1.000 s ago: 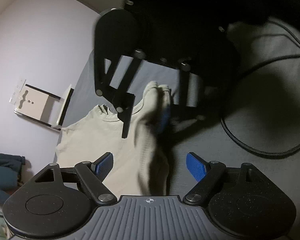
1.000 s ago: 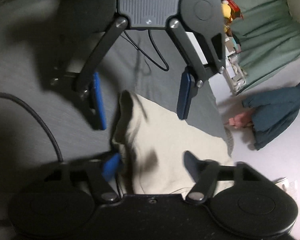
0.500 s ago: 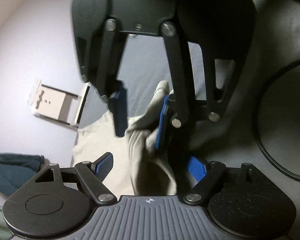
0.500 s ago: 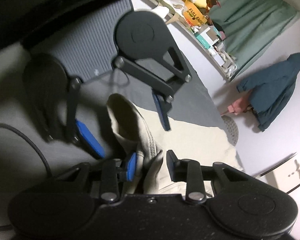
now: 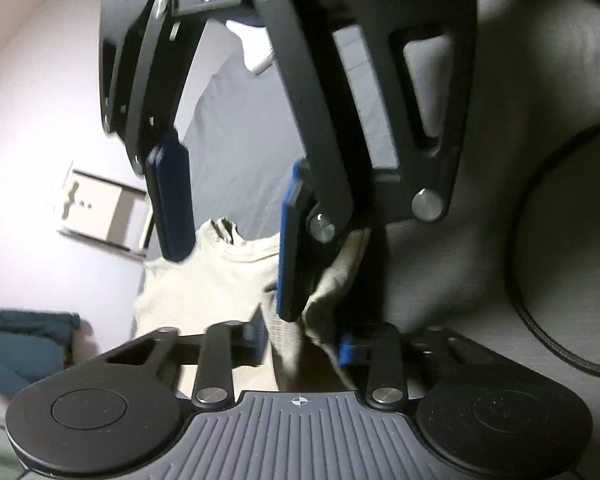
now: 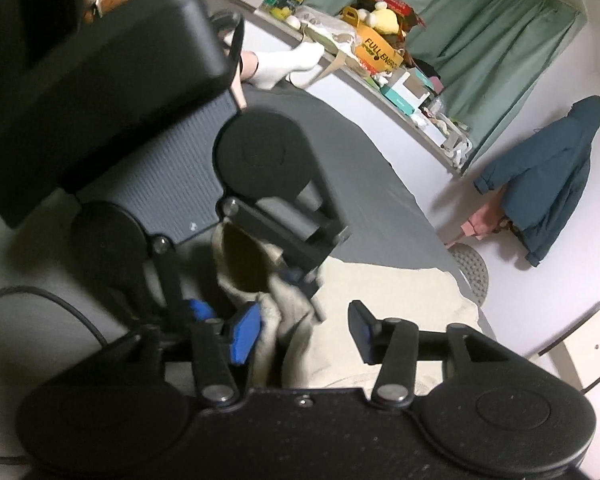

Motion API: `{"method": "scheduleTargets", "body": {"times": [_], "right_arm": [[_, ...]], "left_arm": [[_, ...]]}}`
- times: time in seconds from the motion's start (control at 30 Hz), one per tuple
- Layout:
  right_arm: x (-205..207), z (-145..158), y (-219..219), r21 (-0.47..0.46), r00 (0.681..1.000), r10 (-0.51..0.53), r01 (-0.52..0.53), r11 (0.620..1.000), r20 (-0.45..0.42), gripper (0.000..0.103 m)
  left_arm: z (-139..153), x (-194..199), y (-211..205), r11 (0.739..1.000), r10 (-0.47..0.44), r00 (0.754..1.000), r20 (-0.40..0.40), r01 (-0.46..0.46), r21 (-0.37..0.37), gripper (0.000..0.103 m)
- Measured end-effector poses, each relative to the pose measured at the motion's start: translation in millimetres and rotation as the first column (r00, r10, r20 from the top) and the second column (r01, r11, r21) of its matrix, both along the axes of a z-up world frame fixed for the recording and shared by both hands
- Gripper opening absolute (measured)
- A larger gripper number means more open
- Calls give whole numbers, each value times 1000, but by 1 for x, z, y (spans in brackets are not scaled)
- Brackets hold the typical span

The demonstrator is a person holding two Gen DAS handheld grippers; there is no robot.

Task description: Fold clothes

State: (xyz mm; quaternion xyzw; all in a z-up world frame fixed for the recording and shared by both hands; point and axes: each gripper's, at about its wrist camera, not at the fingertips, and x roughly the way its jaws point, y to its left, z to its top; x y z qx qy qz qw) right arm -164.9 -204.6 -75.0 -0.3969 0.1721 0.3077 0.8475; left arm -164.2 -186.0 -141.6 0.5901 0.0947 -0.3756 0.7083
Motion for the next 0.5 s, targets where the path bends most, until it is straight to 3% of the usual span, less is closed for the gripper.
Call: {"method": "scheduleTargets", "body": {"times": [0.07,0.2,0.23,0.37,0.5], "right_arm": [[-1,4,-3,22,1000,6,-6,1000,-4,51],[-5,3,-5,-15,998,65,-66,998,-13,66],[-6,-1,-3,-43,998,68,-68,997,-4,71],[-7,-21,10,-159,998,50,-41,986,48,73],[-1,-46,26,-294,986,-6,56,954,169,73]], "left_arm": [[4,1,3,999,22,1000,-7,-22,-23,22],[14,4,9,996,52,998,-35,-55,-73,21],[18,5,8,994,61,997,-50,-66,-90,21],[35,10,11,980,94,991,-100,-110,-164,21],[38,9,16,981,93,991,-94,-107,-163,13]]}}
